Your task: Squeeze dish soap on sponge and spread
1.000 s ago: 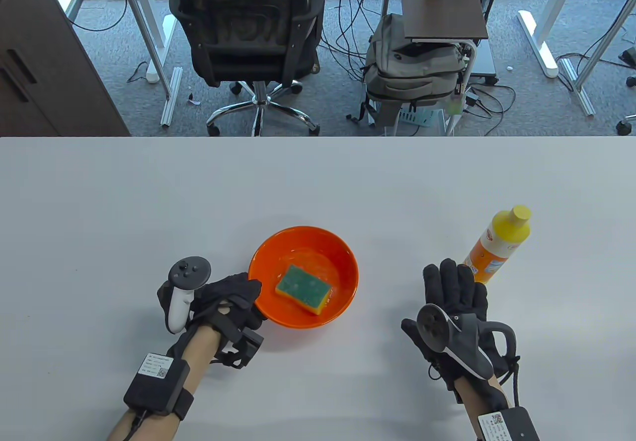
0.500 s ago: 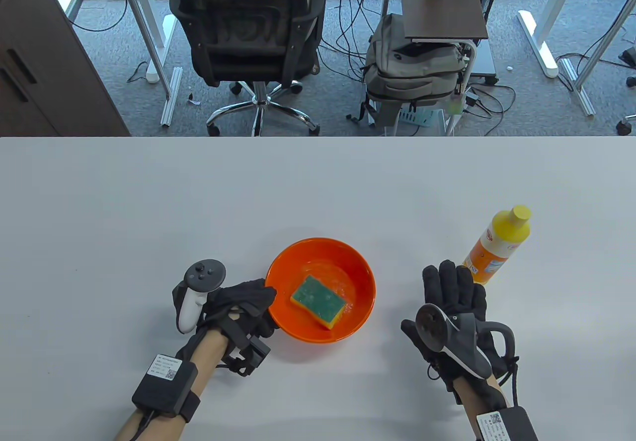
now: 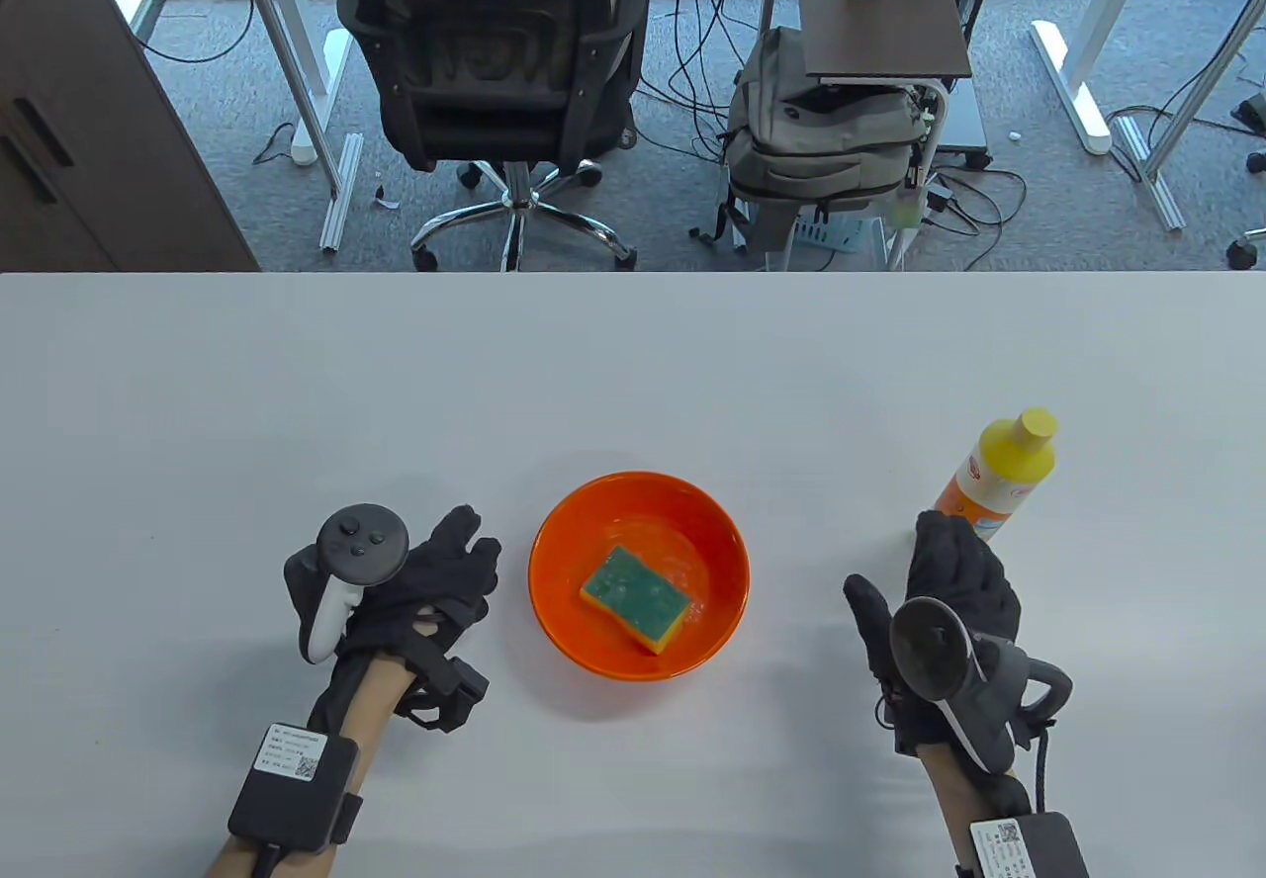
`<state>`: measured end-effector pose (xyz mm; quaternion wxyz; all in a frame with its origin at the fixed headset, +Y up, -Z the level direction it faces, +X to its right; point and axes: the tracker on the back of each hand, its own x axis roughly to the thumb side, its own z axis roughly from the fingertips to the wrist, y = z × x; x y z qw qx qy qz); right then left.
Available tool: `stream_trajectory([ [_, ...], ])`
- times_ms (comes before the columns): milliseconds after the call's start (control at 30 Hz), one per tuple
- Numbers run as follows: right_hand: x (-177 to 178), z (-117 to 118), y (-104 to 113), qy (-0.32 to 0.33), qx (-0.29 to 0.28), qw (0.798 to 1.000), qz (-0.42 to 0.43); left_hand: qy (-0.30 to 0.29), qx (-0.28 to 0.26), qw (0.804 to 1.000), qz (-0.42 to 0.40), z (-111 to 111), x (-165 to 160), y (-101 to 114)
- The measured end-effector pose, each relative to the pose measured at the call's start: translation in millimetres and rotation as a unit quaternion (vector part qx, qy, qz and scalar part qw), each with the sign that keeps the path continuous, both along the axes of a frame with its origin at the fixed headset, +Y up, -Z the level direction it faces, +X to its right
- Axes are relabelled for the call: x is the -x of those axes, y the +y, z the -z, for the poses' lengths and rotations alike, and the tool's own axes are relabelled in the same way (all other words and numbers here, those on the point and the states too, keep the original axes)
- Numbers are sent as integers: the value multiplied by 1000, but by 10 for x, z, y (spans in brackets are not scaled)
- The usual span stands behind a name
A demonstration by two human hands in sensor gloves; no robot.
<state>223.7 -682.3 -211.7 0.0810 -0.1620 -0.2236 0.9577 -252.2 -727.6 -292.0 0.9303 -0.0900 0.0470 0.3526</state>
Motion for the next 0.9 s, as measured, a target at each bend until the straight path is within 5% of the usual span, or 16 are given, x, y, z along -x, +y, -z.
stream_trajectory([
  [200, -227, -1, 111, -58, -33, 997, 35, 14, -40, 997, 62, -20, 84, 117],
  [500, -606, 343, -22, -103, 25, 986, 127, 8, -82, 978, 190, -80, 70, 196],
  [900, -821, 724, -483, -132, 15, 912, 389, 19, -91, 971, 219, -103, 71, 200],
])
